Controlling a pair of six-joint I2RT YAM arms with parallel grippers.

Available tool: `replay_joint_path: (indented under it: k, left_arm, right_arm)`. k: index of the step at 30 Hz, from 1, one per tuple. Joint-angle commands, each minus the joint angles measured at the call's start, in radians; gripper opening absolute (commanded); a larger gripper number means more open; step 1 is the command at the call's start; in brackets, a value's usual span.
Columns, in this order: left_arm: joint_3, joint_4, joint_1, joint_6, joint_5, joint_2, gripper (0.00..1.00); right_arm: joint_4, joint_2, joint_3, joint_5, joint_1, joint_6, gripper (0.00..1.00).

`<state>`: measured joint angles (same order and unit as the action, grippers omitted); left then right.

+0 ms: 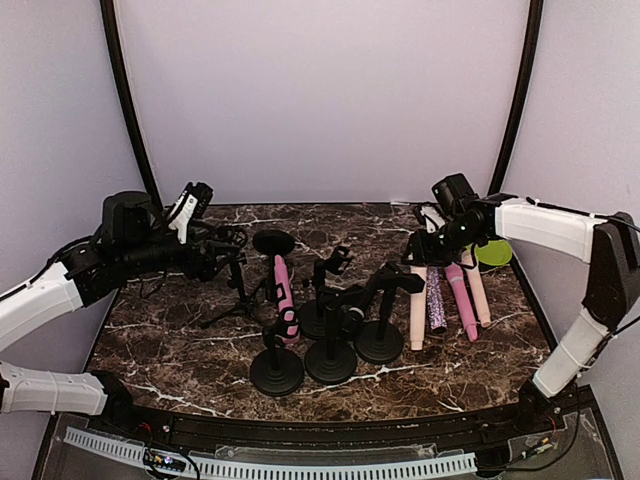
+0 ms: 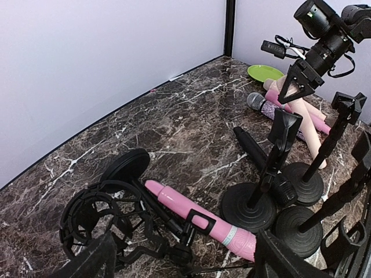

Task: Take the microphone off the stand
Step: Place the microphone at the center of the board.

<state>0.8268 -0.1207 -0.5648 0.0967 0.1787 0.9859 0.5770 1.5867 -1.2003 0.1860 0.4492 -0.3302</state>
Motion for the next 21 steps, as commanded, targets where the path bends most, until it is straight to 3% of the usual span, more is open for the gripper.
replay_joint_path:
  k: [1,21]
  left_arm:
    - [-0.026,0.046,0.005,0.053,-0.063,-0.059,0.84]
    - [-0.042,0.049,0.005,0.078,-0.080,-0.066,0.84]
  right_arm:
    - [-0.036,0.093,-0.053,-0.041,-0.001,-0.025,0.00]
    - [-0.227,0.309,-0.061,-0.066,-0.017,-0.119,0.18]
